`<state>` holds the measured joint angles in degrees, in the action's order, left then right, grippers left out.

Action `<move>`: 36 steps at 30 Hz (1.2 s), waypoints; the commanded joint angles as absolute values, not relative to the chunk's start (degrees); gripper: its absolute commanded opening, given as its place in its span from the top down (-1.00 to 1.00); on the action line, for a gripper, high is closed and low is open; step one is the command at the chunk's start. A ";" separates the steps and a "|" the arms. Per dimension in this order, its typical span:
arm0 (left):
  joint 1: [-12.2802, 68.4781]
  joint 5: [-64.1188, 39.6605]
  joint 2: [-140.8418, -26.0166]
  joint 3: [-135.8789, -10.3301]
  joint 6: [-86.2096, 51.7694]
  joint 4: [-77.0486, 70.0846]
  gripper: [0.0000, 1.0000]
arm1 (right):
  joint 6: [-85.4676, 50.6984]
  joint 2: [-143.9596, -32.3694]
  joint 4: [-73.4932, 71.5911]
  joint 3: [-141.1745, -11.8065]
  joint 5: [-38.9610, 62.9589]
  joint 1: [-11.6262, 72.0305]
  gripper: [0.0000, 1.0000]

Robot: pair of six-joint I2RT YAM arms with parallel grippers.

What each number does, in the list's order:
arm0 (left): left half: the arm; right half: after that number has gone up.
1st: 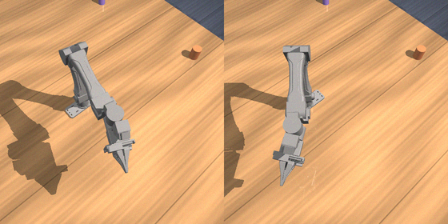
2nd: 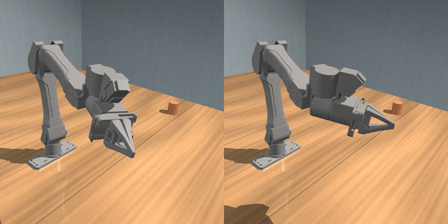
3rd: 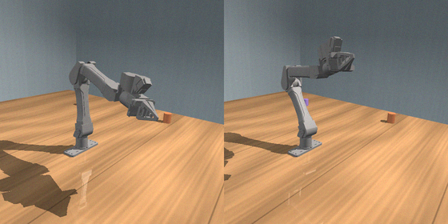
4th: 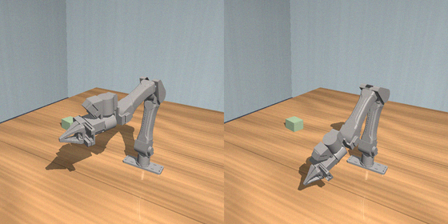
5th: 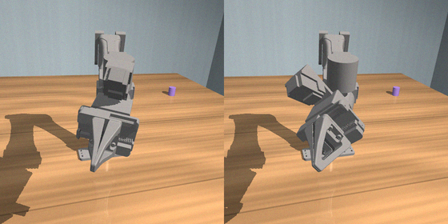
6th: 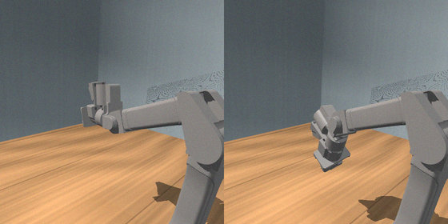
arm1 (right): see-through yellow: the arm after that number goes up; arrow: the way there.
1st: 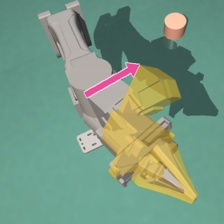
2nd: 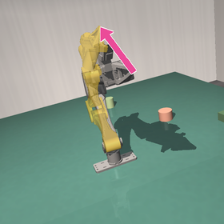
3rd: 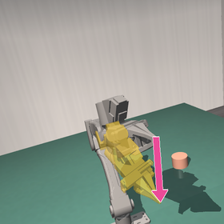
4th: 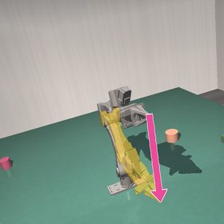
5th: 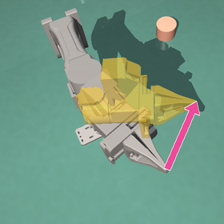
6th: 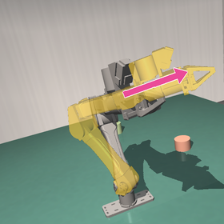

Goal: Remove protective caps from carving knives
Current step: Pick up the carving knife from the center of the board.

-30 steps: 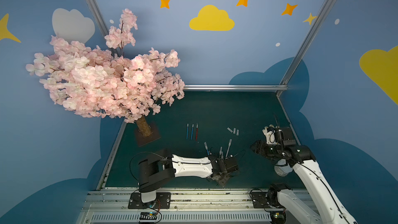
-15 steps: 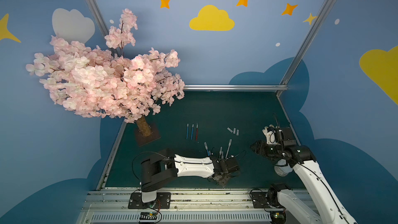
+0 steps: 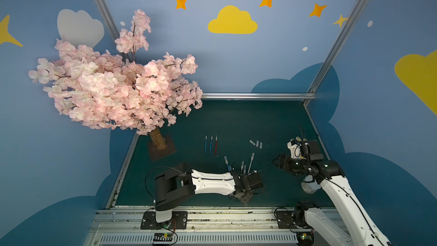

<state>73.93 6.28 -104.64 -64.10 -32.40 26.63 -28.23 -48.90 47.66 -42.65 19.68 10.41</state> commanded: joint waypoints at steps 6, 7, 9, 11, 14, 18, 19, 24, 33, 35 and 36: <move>69.63 -0.93 -96.86 -58.35 -36.13 16.74 0.84 | -32.08 -52.54 40.87 -40.13 25.14 12.18 -0.28; 68.90 -2.01 -96.21 -57.70 -36.56 15.46 0.84 | -32.70 -53.30 40.01 -39.80 25.32 12.81 -0.26; 67.63 -3.50 -95.17 -56.61 -37.34 13.31 0.84 | -34.14 -54.78 37.95 -39.26 25.40 14.39 -0.24; 66.60 -5.23 -94.36 -55.55 -37.98 10.88 0.85 | -35.50 -56.47 35.76 -38.95 24.99 16.40 -0.23; 65.08 -7.39 -93.40 -54.01 -38.79 8.10 0.86 | -37.39 -58.93 32.60 -38.94 23.55 19.90 -0.21; 63.40 -10.28 -92.07 -51.90 -39.94 4.24 0.87 | -39.34 -62.34 28.76 -39.15 23.45 22.75 -0.14; 63.04 -10.98 -91.66 -51.38 -40.16 3.41 0.87 | -39.61 -63.25 28.21 -39.33 23.55 23.22 -0.12; 61.62 -12.99 -90.72 -49.70 -41.27 0.44 0.88 | -38.76 -68.57 28.49 -41.84 25.55 24.78 -0.06; 60.49 -15.57 -90.76 -48.65 -41.82 -2.13 0.88 | -37.92 -72.85 27.85 -44.20 25.40 26.90 0.16; 60.37 -15.73 -90.70 -48.53 -41.88 -2.35 0.88 | -37.97 -73.12 27.95 -44.41 25.15 27.06 0.26; 60.30 -15.81 -90.72 -48.52 -41.89 -2.45 0.88 | -37.97 -73.30 27.95 -44.45 25.06 27.10 0.31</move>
